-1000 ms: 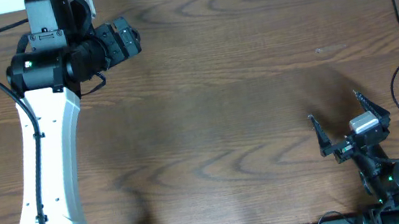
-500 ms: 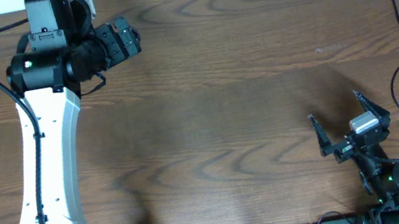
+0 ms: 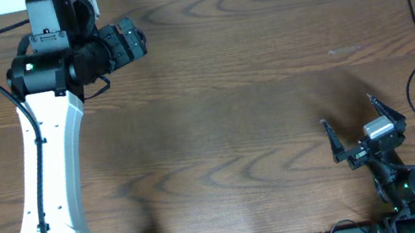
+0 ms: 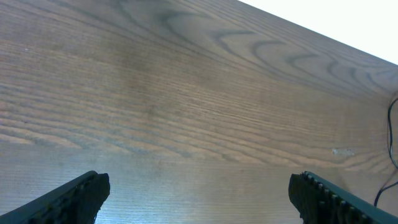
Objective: Untangle cables
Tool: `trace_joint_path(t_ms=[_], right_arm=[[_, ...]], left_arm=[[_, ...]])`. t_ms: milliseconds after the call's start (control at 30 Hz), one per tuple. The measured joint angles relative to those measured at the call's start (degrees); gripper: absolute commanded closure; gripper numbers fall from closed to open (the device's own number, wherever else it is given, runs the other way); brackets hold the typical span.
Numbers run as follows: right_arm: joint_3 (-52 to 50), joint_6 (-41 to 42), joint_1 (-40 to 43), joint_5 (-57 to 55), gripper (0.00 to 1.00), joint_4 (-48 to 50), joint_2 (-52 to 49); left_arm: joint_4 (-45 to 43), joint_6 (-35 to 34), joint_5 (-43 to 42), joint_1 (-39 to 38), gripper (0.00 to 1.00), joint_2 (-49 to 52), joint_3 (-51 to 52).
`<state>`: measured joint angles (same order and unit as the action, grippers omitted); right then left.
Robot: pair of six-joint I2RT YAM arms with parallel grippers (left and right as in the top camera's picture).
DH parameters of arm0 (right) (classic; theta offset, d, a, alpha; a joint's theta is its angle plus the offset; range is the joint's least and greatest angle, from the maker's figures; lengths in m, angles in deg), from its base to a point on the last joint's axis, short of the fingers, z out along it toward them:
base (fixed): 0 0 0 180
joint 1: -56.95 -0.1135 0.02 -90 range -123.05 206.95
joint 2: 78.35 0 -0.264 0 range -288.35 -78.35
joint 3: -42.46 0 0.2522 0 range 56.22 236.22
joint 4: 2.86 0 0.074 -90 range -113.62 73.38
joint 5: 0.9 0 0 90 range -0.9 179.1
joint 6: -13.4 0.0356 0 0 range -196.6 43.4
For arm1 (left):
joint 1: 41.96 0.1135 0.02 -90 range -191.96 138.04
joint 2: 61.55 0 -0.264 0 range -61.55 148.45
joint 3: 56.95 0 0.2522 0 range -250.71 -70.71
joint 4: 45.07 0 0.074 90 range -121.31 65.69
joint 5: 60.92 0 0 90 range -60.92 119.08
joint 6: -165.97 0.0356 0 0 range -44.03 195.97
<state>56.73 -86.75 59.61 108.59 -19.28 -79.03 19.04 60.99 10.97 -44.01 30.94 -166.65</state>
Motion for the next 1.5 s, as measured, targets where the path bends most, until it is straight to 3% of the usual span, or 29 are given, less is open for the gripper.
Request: trace_joint_path(t_ms=[1167, 1367, 1500], right_arm=[[0.00, 0.00, 0.00, 0.00, 0.01, 0.00, 0.00], [0.00, 0.02, 0.00, 0.00, 0.01, 0.00, 0.00], [0.00, 0.00, 0.00, 0.00, 0.01, 0.00, 0.00]], left_arm=[[0.04, 0.00, 0.02, -0.39, 0.02, -0.42, 0.02], [0.07, 0.00, 0.07, -2.67, 0.02, -6.36, 0.20], [0.04, 0.59, 4.59, -3.69, 0.02, -13.75, 1.01]])
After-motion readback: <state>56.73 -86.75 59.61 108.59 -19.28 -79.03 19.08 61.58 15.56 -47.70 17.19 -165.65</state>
